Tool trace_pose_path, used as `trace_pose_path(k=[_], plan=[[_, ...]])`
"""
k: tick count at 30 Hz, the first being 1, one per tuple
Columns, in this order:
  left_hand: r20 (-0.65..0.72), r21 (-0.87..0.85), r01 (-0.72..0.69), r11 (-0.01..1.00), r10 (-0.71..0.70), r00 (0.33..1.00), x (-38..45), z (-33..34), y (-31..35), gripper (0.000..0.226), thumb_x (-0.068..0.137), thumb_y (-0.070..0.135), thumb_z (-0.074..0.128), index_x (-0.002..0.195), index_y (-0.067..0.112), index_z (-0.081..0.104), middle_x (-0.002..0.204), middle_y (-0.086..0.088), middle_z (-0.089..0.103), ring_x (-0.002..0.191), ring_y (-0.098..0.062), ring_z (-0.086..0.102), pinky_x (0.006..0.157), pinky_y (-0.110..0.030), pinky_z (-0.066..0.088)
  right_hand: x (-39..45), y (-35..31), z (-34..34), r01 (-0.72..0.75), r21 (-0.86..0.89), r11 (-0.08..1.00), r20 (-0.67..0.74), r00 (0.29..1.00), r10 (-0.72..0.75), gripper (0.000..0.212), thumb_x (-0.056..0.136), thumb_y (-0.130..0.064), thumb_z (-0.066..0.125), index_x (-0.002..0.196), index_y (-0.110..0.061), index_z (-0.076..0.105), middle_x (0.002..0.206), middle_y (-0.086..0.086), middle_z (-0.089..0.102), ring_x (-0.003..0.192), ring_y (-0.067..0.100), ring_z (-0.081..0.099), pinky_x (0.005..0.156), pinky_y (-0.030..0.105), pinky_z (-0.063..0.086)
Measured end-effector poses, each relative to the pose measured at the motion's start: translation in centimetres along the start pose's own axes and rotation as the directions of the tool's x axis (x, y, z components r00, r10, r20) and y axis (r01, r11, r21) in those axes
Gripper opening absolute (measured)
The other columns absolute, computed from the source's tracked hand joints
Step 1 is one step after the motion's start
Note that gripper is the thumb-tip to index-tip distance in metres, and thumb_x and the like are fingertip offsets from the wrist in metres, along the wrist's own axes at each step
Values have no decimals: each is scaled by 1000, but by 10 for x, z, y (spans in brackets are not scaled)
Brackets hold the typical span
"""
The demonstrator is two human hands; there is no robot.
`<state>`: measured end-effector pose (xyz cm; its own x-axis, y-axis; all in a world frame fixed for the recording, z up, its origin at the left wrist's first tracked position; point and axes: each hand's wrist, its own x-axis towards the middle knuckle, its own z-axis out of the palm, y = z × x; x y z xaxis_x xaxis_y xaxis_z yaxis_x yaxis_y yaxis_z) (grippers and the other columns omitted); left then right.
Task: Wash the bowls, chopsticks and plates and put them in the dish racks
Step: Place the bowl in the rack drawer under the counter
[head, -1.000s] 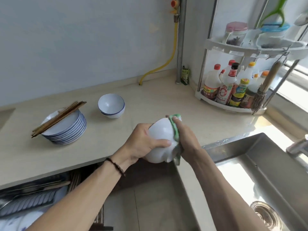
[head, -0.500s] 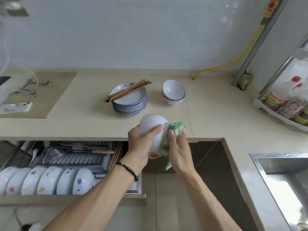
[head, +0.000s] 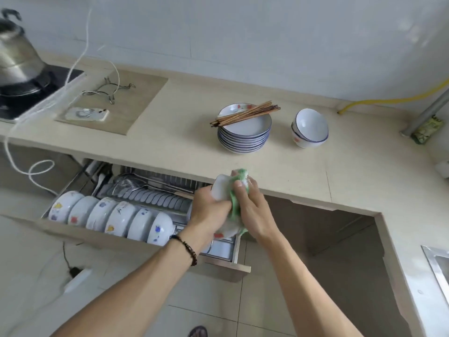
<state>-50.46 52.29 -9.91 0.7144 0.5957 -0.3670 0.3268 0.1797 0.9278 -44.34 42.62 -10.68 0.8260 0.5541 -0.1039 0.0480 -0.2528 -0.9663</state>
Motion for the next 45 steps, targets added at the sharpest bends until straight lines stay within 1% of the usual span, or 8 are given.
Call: trace_pose_path(k=[4,7,10,13,18,23,30,45], plan=[[177,146,-80,986,54,983,-3,-21,-11,23,70,11,87,88,16,73,80,2,75,75,-16,71,54,-25,53,15,3,1,-39,-100,994,115,992,51,43,104,-44,43,115,-10,68,116,15,67,111,33,63,102,49,48],[234,195,-124,973,76,969,3,-32,-9,20,74,2,83,85,13,71,73,6,70,69,-11,65,54,-15,48,15,2,18,87,-147,985,181,982,-60,39,98,-49,49,125,-26,67,125,-4,61,117,15,59,106,38,44],[298,160,-128,979,76,952,9,-47,-8,34,60,19,90,89,13,73,81,3,75,74,-14,71,59,-24,52,26,7,9,-190,121,974,196,967,164,37,99,-53,51,120,-30,70,111,4,74,103,24,70,100,52,52],[217,-48,-15,999,25,976,17,-55,-15,56,44,31,88,96,13,74,96,-5,77,88,-24,73,69,-39,60,31,24,9,-564,358,744,220,826,520,48,92,-62,56,116,-25,73,109,15,75,103,40,70,95,62,51],[-47,-330,167,929,-193,980,39,-55,-44,71,43,37,90,105,6,72,103,-16,75,98,-38,71,82,-58,59,38,48,44,-666,418,617,92,707,701,40,98,-47,56,104,-10,70,105,16,73,93,37,71,93,58,53],[-118,-199,193,961,-219,969,74,-68,-64,37,73,19,87,104,12,69,101,-8,72,93,-29,68,62,-33,54,44,67,49,-580,329,745,-61,775,630,20,96,-25,61,100,-8,70,98,18,75,89,38,73,83,53,60],[-157,63,257,964,-245,957,122,-84,-112,25,73,19,88,87,21,67,88,1,70,87,-27,66,62,-31,54,65,96,49,-574,296,763,-106,774,624,13,95,-10,60,106,-7,66,96,19,72,80,34,71,80,55,59],[-192,323,441,837,-398,897,178,-85,-189,41,71,30,90,100,15,65,92,-5,67,75,-20,58,50,-23,39,93,161,81,-622,184,761,-49,767,639,8,95,-10,60,99,-13,66,83,7,73,65,20,70,72,47,61]])
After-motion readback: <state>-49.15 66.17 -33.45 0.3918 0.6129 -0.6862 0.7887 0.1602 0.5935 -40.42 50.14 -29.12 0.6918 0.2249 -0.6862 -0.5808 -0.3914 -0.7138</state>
